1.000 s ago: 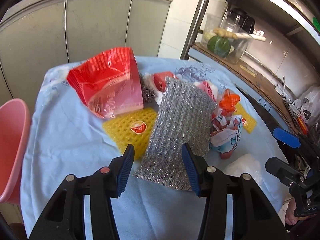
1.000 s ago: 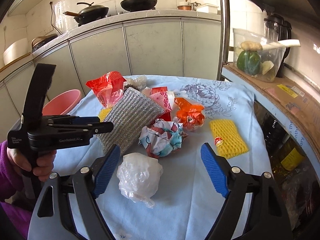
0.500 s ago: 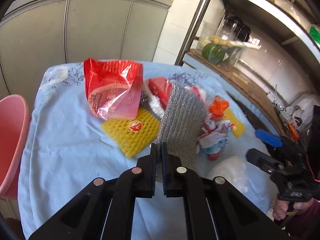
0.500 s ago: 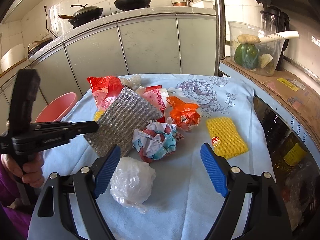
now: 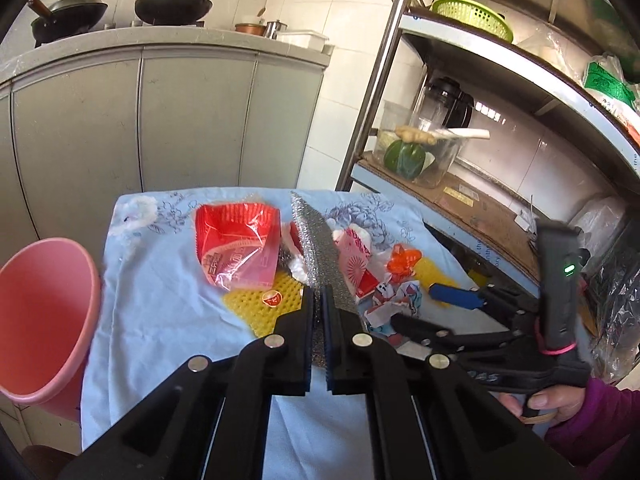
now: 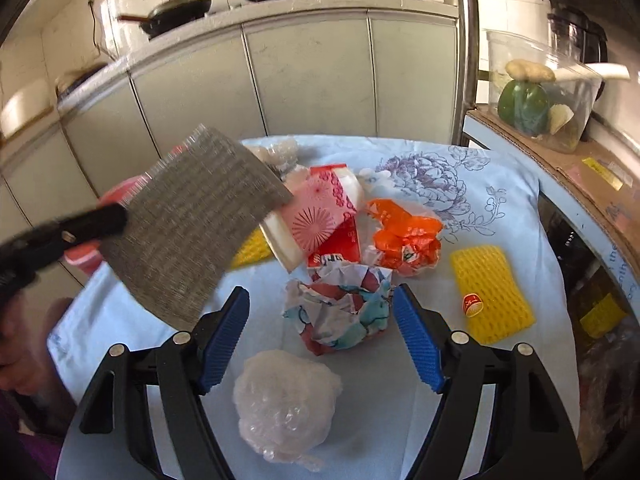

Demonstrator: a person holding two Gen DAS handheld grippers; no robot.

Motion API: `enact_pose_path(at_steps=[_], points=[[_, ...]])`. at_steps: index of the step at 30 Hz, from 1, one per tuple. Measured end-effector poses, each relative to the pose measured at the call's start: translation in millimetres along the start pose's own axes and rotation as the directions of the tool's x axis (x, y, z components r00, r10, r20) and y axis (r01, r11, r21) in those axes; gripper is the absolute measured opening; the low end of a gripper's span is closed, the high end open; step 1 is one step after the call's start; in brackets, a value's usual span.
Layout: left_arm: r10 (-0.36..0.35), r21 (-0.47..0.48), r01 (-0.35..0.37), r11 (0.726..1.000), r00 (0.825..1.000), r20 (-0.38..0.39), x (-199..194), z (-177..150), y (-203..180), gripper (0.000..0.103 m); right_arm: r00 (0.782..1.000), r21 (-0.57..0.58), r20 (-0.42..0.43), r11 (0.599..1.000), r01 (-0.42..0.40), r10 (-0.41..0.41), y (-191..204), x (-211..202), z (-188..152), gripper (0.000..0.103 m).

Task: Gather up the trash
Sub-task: 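Carry the scrubber over the pink bin and open the left gripper while the right gripper drops crumpled paper in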

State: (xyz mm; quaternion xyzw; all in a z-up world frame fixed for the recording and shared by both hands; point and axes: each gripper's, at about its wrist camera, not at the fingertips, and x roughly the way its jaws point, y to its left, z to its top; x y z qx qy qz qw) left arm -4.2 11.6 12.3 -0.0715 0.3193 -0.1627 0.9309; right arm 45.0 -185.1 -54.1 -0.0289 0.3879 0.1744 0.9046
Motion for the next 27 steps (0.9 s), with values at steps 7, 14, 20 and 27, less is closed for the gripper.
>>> enact_pose_path(at_steps=[7, 14, 20, 27], points=[[0.020, -0.008, -0.019, 1.000, 0.998, 0.055, -23, 3, 8, 0.004, 1.000, 0.032, -0.031, 0.999, 0.004, -0.003, -6, 7, -4, 0.031], [0.051, -0.026, -0.048, 0.998, 0.989, 0.142, -52, 9, 22, 0.004, 1.000, 0.021, 0.023, 1.000, -0.017, 0.017, 4, -17, 6, 0.021], [0.148, -0.074, -0.135, 0.988, 0.965, 0.216, -87, 13, 52, 0.004, 0.992, -0.070, 0.078, 0.993, -0.099, 0.104, 44, -35, 32, 0.021], [0.313, -0.186, -0.272, 0.944, 0.917, 0.246, -124, 4, 103, 0.004, 0.962, -0.166, 0.072, 0.954, -0.249, 0.264, 109, -22, 60, 0.021]])
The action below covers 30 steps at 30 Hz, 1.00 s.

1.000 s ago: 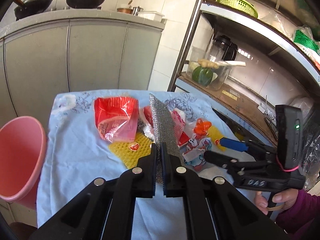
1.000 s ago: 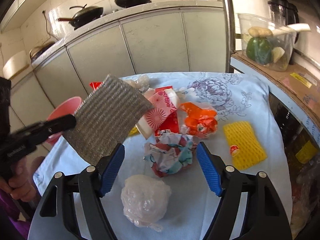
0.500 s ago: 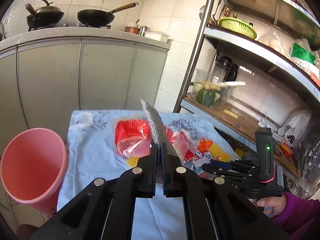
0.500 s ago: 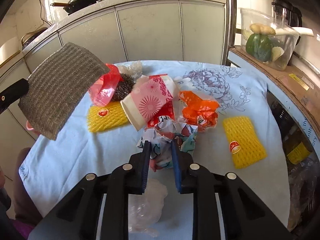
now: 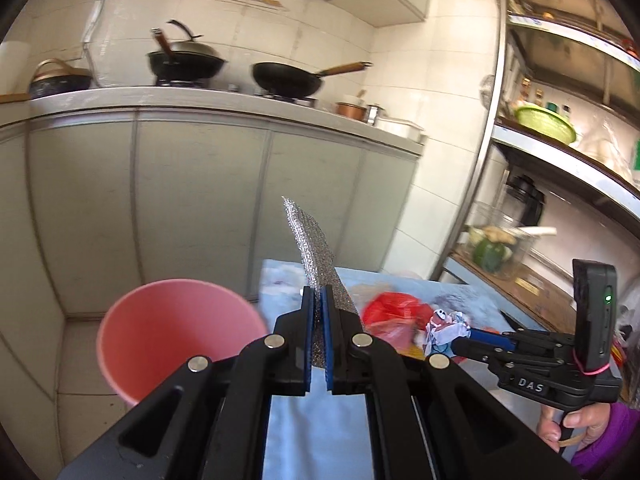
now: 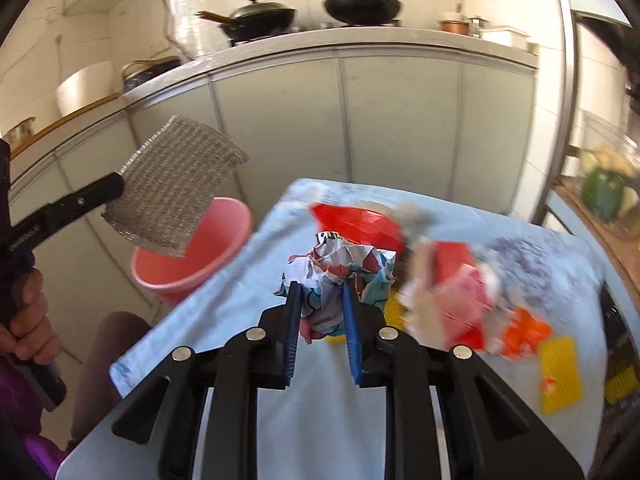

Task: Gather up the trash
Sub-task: 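Carry the scrubber over the pink bin and open the left gripper while the right gripper drops crumpled paper in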

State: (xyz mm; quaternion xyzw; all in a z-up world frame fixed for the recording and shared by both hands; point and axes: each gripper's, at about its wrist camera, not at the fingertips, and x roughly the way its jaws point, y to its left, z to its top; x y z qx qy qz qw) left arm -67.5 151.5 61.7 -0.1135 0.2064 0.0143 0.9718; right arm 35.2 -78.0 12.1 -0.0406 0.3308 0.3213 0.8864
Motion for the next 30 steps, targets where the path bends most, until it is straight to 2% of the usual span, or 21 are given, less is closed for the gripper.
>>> enact_pose_path(at_steps=[6, 12, 17, 23, 30], points=[[0.149, -0.053, -0.150, 0.987, 0.989, -0.019, -4, -10, 54, 0.004, 0.990, -0.064, -0.020, 0.988, -0.140, 0.139, 54, 42, 29, 0.021], [0.242, -0.091, -0.252, 0.963, 0.964, -0.112, 13, -32, 98, 0.004, 0.969, -0.091, -0.091, 0.967, -0.236, 0.228, 96, 89, 41, 0.021], [0.263, -0.111, -0.290, 0.950, 0.942, -0.207, 33, -49, 117, 0.004, 0.948, -0.059, -0.178, 0.958, -0.279, 0.265, 117, 133, 39, 0.021], [0.256, -0.122, -0.298, 0.947, 0.927, -0.274, 49, -65, 124, 0.004, 0.930, -0.037, -0.245, 0.956, -0.292, 0.275, 128, 167, 34, 0.021], [0.244, -0.166, -0.297, 0.940, 0.929, -0.280, 53, -71, 131, 0.008, 0.919, -0.008, -0.298, 0.962, -0.272, 0.258, 126, 183, 24, 0.025]])
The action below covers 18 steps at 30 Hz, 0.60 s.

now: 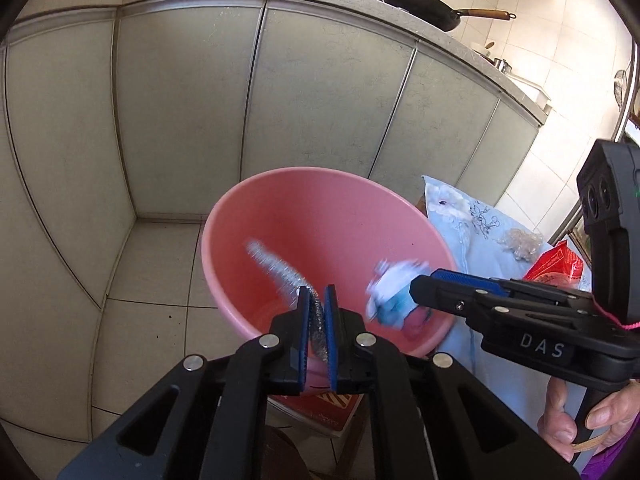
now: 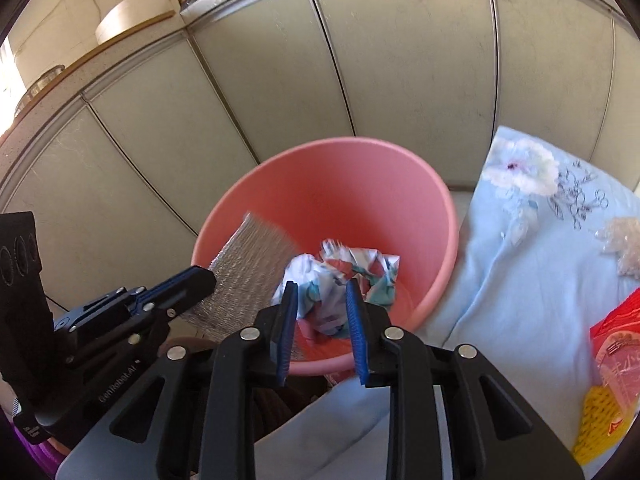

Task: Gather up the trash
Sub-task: 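Carry the scrubber over the pink bin and open the left gripper while the right gripper drops crumpled paper in, then move both tools back over the table toward the white plastic bag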

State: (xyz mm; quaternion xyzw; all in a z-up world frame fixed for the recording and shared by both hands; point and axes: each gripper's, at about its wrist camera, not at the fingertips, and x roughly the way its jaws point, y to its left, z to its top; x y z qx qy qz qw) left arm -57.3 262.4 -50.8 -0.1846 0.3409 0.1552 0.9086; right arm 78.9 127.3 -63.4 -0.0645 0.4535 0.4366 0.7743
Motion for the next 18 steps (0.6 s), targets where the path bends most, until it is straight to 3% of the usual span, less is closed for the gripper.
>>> enact_pose_path(at_steps=[2, 6, 18], points=[[0.001, -0.013, -0.001, 1.000, 1.000, -0.004, 1, 0, 1, 0.015, 1.000, 0.007, -0.005, 1.000, -0.004, 0.004, -1, 0, 0, 0.028], [-0.014, -0.038, 0.014, 0.999, 1.000, 0.015, -6, 1, 2, 0.019, 1.000, 0.013, 0.022, 1.000, -0.018, 0.017, -2, -11, -4, 0.042], [-0.049, 0.013, 0.048, 0.999, 0.994, 0.095, -36, 6, -25, 0.023, 0.991, -0.018, 0.131, 0.999, 0.030, -0.028, -5, -67, -25, 0.043]])
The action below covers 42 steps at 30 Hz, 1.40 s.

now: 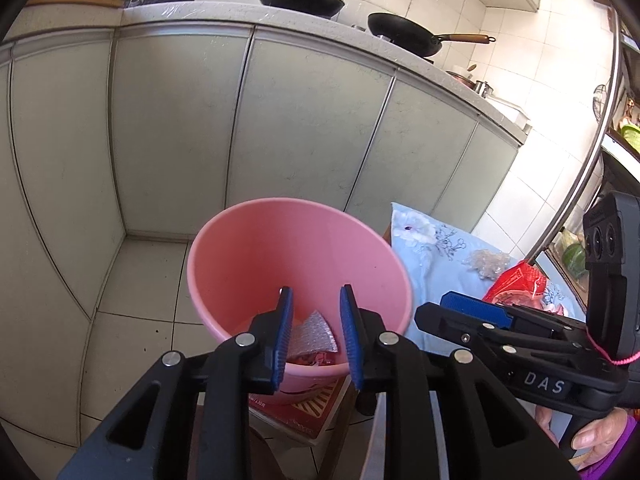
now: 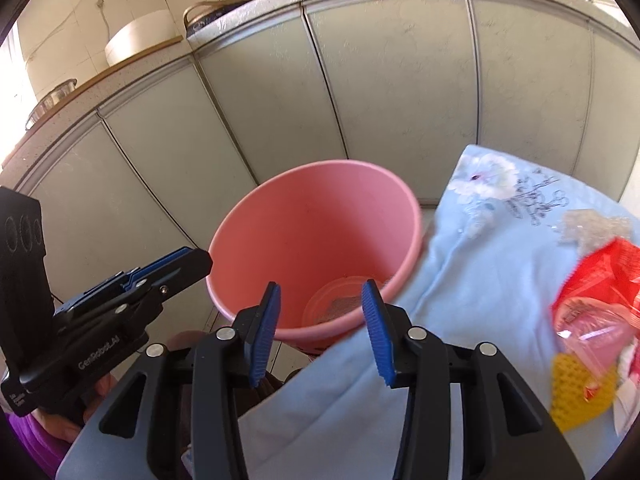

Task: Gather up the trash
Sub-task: 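Move both tools back over the table toward the white plastic bag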

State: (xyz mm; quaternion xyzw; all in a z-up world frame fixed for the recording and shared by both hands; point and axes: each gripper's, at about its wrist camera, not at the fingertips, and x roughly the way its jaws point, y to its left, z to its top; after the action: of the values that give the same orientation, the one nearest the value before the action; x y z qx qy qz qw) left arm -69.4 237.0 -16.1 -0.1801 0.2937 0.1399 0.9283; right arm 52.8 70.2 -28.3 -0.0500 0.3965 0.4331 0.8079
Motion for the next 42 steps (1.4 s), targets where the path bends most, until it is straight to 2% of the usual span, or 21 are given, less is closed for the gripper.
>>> enact_pose_path(at_steps=[6, 12, 14, 21, 29, 32, 36, 38, 42], points=[[-0.025, 0.055, 0.023, 0.998, 0.999, 0.040, -17, 0, -18, 0.023, 0.997, -0.020, 0.062, 0.999, 0.038, -0.037, -2, -35, -11, 0.043], [-0.093, 0.123, 0.087, 0.989, 0.994, 0.048, -24, -4, -45, 0.023, 0.992, 0.028, 0.100, 0.997, 0.075, -0.077, -20, -69, -30, 0.043], [-0.140, 0.134, 0.135, 0.982, 0.990, 0.031, -24, -4, -52, 0.023, 0.988, 0.044, 0.118, 0.994, 0.096, -0.101, -26, -81, -37, 0.043], [-0.238, 0.088, 0.237, 0.967, 0.971, 0.000, -22, -9, -65, 0.023, 0.962, 0.119, 0.149, 0.970, 0.212, -0.229, -57, -128, -70, 0.043], [-0.260, 0.189, 0.258, 0.947, 0.965, -0.013, -27, -23, -104, 0.023, 0.916, 0.240, 0.148, 0.912, 0.332, -0.372, -104, -181, -114, 0.043], [-0.264, 0.215, 0.266, 0.940, 0.964, -0.039, -24, -27, -118, 0.023, 0.905, 0.265, 0.131, 0.894, 0.361, -0.404, -117, -193, -131, 0.043], [-0.271, 0.254, 0.283, 0.925, 0.959, -0.079, -19, -34, -134, 0.023, 0.902, 0.287, 0.098, 0.880, 0.379, -0.420, -128, -202, -149, 0.043], [-0.290, 0.255, 0.309, 0.916, 0.951, -0.112, -14, -37, -139, 0.023, 0.895, 0.288, 0.079, 0.869, 0.402, -0.440, -130, -203, -158, 0.059], [-0.310, 0.278, 0.338, 0.899, 0.940, -0.139, -11, -43, -149, 0.023, 0.900, 0.294, 0.051, 0.867, 0.402, -0.434, -133, -202, -169, 0.064]])
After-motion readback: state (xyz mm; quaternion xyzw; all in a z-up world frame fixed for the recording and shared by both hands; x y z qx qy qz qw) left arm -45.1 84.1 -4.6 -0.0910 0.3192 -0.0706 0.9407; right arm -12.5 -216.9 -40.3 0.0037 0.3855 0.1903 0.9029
